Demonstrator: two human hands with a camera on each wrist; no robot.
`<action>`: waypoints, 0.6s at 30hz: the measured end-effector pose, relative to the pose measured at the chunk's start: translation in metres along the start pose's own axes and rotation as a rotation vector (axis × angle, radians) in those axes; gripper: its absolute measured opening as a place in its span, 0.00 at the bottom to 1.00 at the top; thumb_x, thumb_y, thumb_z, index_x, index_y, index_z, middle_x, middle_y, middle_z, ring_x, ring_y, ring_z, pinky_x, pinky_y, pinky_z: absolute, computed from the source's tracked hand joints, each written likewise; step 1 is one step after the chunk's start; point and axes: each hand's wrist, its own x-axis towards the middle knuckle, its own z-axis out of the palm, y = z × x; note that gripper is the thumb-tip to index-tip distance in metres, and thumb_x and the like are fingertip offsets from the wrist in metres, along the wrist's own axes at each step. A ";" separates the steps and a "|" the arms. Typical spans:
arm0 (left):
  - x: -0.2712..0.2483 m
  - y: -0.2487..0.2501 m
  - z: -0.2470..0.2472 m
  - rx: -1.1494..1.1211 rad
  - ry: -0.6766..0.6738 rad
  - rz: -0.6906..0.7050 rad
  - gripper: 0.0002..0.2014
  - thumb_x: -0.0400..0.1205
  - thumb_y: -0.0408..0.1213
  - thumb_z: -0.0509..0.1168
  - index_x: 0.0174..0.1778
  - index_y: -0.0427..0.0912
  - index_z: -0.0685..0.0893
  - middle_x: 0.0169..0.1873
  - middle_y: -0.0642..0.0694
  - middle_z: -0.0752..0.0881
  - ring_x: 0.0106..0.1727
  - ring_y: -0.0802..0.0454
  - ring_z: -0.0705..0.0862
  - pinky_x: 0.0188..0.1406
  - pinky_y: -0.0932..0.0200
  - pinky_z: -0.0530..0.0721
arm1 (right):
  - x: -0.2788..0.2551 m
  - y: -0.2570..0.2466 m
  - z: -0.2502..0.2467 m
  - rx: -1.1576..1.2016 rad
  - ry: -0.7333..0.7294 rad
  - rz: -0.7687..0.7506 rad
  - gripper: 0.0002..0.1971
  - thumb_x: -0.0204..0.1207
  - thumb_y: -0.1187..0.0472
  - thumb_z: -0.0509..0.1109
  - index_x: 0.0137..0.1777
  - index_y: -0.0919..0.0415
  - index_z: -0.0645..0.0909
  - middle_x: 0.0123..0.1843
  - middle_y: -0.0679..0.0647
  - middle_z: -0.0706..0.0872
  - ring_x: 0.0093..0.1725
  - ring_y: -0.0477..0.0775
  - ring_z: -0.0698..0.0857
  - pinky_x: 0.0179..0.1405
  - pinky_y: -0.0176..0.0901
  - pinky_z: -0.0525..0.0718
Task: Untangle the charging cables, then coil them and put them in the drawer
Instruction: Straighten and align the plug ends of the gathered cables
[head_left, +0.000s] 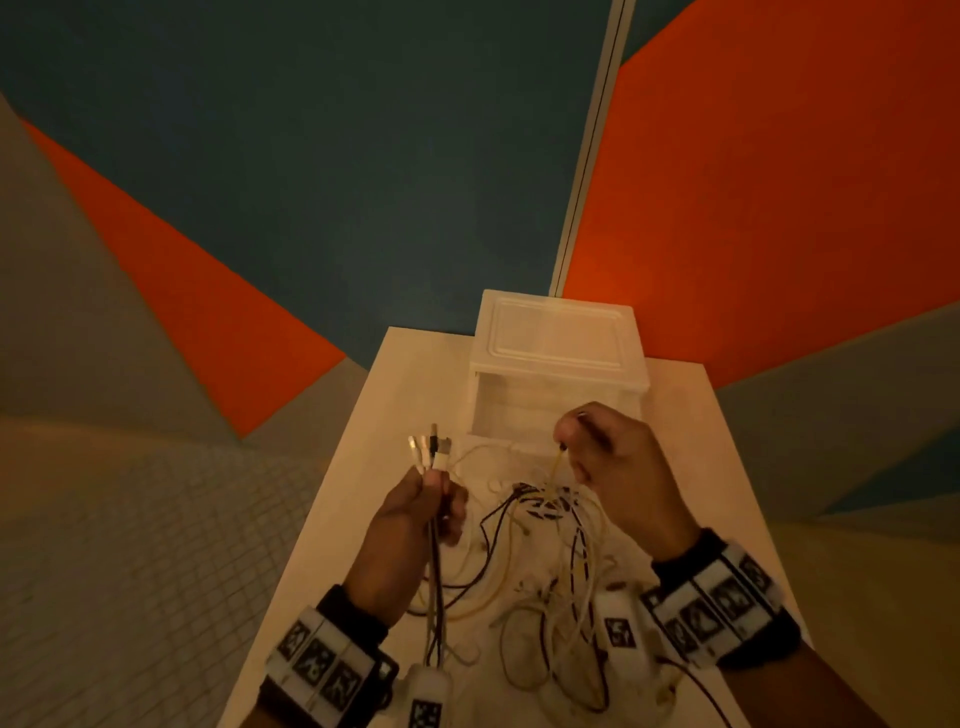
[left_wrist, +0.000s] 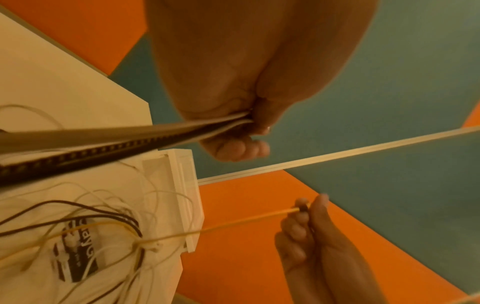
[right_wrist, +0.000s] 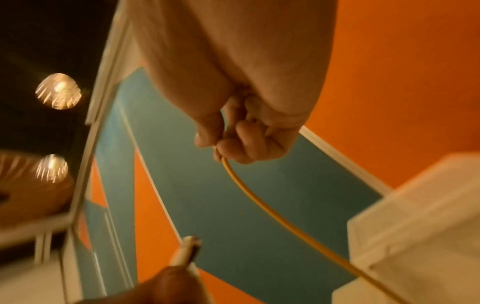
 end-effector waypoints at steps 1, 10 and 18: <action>0.002 -0.002 0.006 0.030 0.005 0.026 0.14 0.83 0.43 0.56 0.47 0.34 0.77 0.37 0.38 0.83 0.34 0.47 0.81 0.35 0.55 0.79 | -0.001 -0.001 0.003 0.016 -0.047 -0.006 0.11 0.82 0.52 0.67 0.41 0.56 0.81 0.26 0.50 0.77 0.27 0.48 0.75 0.31 0.46 0.75; 0.014 -0.010 0.042 0.152 -0.013 0.101 0.14 0.88 0.41 0.53 0.62 0.43 0.81 0.51 0.42 0.91 0.56 0.49 0.89 0.60 0.56 0.84 | 0.006 -0.009 0.032 0.139 -0.207 -0.008 0.05 0.82 0.61 0.68 0.45 0.57 0.83 0.26 0.49 0.80 0.27 0.50 0.77 0.32 0.46 0.79; 0.018 -0.022 0.040 0.012 0.009 0.084 0.17 0.89 0.39 0.54 0.70 0.36 0.79 0.63 0.38 0.86 0.62 0.39 0.85 0.56 0.46 0.85 | -0.001 0.013 0.052 0.122 -0.022 -0.034 0.08 0.75 0.50 0.72 0.52 0.44 0.77 0.52 0.53 0.82 0.50 0.46 0.84 0.41 0.35 0.83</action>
